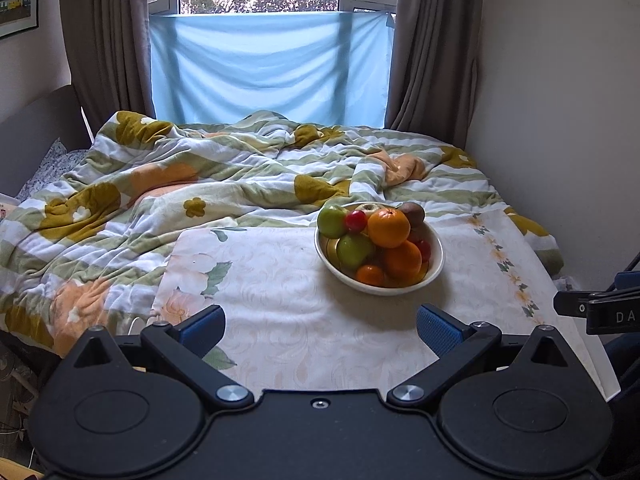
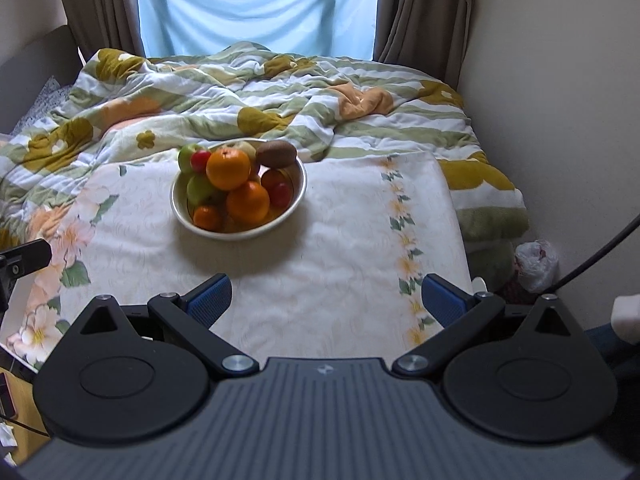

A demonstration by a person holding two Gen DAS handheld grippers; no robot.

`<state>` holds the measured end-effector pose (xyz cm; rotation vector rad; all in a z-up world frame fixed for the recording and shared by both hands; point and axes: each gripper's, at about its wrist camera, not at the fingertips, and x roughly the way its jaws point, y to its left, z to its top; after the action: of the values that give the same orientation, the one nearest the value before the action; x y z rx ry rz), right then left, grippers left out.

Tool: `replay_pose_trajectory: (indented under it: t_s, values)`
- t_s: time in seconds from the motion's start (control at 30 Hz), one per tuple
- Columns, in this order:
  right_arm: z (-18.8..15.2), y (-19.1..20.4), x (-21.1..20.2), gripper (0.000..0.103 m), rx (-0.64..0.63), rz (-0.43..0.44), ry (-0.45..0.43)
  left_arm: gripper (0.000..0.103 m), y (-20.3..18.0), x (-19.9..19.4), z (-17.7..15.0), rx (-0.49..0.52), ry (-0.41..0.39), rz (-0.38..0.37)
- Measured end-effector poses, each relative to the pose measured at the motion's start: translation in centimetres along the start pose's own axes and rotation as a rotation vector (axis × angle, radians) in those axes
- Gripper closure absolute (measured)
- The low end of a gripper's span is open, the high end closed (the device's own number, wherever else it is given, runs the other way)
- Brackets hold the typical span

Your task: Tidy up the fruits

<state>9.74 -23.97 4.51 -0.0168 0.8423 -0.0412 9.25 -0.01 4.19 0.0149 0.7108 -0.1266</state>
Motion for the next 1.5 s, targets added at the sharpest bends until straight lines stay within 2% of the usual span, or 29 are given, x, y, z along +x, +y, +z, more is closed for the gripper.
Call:
replay_pose_trajectory:
  t_s: [0.7,1.5]
  values:
    - [-1.0,0.4,-0.6,0.000,0.002,0.003,-0.011,0.000,0.4,-1.3,-0.1,0.008,-0.054,0.012]
    - [-0.5,0.5,-0.2,0.000,0.033,0.000,0.002,0.000,0.7,-1.3,0.1,0.013,-0.055,0.004]
